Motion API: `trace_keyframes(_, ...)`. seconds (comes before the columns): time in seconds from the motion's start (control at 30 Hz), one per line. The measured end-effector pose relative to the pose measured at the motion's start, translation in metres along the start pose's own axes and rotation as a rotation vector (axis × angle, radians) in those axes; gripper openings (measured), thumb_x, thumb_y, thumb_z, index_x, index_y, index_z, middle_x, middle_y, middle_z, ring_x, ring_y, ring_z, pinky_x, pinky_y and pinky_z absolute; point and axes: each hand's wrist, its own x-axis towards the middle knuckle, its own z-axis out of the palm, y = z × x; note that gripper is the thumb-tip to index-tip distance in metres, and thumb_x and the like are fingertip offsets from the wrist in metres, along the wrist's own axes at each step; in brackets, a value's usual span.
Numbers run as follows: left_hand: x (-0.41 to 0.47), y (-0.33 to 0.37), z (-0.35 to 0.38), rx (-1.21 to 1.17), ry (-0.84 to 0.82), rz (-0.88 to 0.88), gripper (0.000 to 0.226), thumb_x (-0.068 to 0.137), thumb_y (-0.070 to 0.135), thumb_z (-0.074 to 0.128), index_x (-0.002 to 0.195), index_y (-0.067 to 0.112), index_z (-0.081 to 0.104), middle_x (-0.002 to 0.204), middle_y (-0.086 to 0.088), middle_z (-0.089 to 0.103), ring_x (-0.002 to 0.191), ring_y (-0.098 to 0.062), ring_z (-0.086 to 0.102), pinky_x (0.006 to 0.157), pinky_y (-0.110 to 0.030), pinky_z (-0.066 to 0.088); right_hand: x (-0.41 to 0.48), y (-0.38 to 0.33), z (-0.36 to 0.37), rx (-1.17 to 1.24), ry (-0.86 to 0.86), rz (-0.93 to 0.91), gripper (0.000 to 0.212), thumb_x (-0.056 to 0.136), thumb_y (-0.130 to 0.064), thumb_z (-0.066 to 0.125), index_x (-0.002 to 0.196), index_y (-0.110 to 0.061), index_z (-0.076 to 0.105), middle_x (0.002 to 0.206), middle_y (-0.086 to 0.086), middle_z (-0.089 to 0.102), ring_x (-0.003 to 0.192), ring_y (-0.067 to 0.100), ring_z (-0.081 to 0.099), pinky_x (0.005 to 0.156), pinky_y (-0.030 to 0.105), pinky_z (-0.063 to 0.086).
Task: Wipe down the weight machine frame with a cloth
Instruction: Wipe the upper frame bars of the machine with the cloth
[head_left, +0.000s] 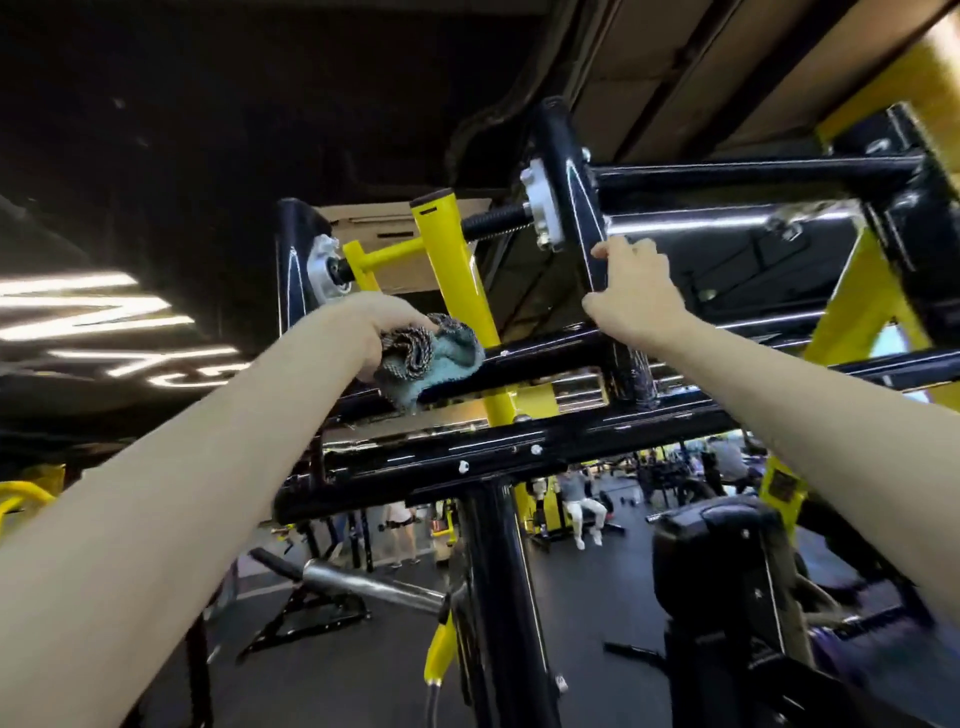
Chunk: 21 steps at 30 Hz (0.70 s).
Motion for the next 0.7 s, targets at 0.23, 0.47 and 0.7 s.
trace_keyframes(0.23, 0.058, 0.019, 0.062, 0.452, 0.378, 0.471, 0.016, 0.090, 0.015, 0.054, 0.085, 0.003, 0.064, 0.082, -0.011, 0.057, 0.092, -0.037, 0.060, 0.062, -0.029, 0.037, 0.015, 0.042, 0.006, 0.304, -0.286, 0.304, 0.065, 0.098, -0.040, 0.045, 0.148, -0.006, 0.021, 0.146, 0.017, 0.038, 0.130, 0.034, 0.041, 0.108, 0.042, 0.035)
trace_keyframes(0.47, 0.067, 0.016, 0.082, -0.221, 0.172, 0.439, 0.025, 0.091, 0.000, 0.054, 0.068, 0.010, 0.058, 0.063, -0.008, 0.059, 0.053, -0.019, 0.055, 0.048, -0.019, 0.040, 0.021, 0.057, 0.018, 0.315, -0.268, 0.230, 0.059, 0.096, -0.032, 0.053, 0.145, -0.011, 0.027, 0.138, 0.015, 0.046, 0.124, 0.035, 0.046, 0.105, 0.048, 0.037)
trace_keyframes(0.7, 0.043, 0.019, 0.076, -0.493, -0.116, 0.450, 0.020, 0.098, 0.005, 0.044, 0.094, 0.010, 0.062, 0.070, 0.000, 0.073, 0.061, -0.013, 0.069, 0.051, -0.022, 0.054, 0.002, 0.027, 0.017, 0.256, 0.147, -0.273, 0.065, 0.085, -0.025, 0.068, 0.141, -0.021, 0.036, 0.128, 0.002, 0.045, 0.120, 0.021, 0.043, 0.105, 0.037, 0.023)
